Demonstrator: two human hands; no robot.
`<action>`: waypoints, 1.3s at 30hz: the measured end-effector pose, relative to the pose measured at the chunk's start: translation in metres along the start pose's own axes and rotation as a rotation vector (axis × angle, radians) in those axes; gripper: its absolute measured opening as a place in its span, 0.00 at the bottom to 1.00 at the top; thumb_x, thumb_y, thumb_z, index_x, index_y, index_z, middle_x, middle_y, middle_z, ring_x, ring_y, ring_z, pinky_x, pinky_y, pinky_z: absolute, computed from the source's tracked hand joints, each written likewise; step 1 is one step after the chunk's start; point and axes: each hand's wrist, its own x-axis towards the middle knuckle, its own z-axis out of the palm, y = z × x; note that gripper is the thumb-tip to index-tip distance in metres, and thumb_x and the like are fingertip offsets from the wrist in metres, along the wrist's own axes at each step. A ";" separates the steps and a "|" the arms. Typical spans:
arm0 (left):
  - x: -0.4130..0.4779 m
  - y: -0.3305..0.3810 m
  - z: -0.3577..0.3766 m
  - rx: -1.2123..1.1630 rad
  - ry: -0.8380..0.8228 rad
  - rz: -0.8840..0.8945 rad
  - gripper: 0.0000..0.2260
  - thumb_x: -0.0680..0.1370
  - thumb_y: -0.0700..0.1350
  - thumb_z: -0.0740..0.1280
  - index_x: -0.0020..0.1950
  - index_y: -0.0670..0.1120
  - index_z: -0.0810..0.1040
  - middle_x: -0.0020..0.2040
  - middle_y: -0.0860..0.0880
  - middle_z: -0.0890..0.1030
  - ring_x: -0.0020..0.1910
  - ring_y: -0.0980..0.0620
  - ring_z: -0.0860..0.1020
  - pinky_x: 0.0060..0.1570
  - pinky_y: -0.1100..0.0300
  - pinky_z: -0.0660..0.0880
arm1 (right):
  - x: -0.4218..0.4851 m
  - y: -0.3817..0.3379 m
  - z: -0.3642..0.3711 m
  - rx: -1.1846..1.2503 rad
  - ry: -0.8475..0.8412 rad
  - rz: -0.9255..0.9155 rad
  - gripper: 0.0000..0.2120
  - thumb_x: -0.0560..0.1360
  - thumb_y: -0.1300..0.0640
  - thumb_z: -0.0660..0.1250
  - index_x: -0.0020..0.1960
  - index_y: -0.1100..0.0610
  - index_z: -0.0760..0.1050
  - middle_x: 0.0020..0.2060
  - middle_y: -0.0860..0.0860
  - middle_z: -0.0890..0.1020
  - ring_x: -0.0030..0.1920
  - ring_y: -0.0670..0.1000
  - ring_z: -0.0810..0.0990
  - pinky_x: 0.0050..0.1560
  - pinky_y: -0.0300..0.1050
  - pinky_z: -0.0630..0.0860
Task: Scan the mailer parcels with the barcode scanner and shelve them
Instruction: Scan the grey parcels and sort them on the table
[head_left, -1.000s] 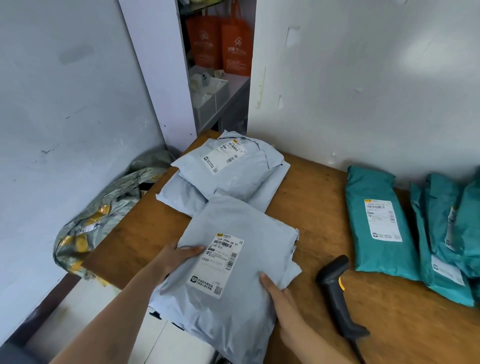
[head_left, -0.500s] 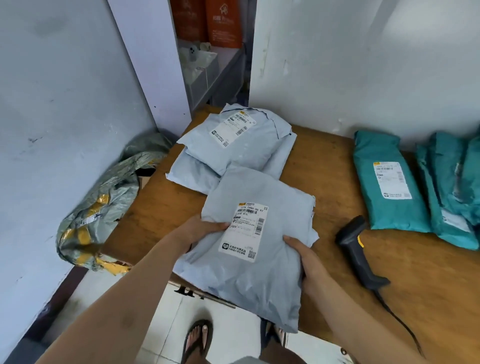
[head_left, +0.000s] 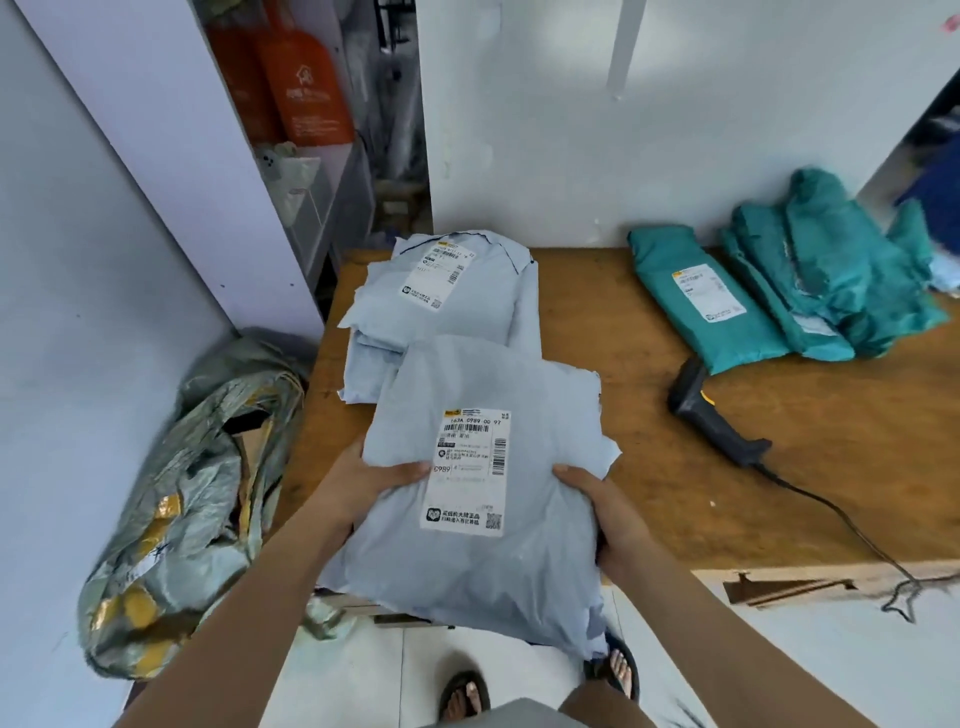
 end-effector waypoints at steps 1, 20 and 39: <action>-0.001 0.004 -0.011 -0.004 0.019 0.027 0.53 0.37 0.57 0.83 0.60 0.42 0.77 0.54 0.45 0.83 0.52 0.45 0.81 0.50 0.50 0.78 | 0.000 0.001 0.011 -0.002 -0.019 -0.013 0.28 0.64 0.53 0.78 0.62 0.53 0.76 0.52 0.53 0.86 0.53 0.57 0.84 0.50 0.53 0.81; 0.031 -0.051 -0.156 0.225 0.150 -0.005 0.41 0.55 0.58 0.80 0.65 0.51 0.72 0.60 0.47 0.80 0.59 0.44 0.78 0.59 0.40 0.74 | 0.038 0.025 0.108 -0.615 -0.260 0.158 0.32 0.74 0.56 0.71 0.74 0.50 0.64 0.68 0.51 0.72 0.64 0.53 0.73 0.59 0.46 0.71; 0.120 0.098 -0.017 0.342 0.537 0.129 0.23 0.75 0.46 0.69 0.66 0.40 0.68 0.55 0.39 0.77 0.50 0.42 0.76 0.51 0.50 0.74 | 0.088 -0.158 0.013 -0.750 -0.201 -0.028 0.09 0.79 0.55 0.65 0.59 0.53 0.73 0.52 0.54 0.82 0.51 0.53 0.84 0.57 0.49 0.78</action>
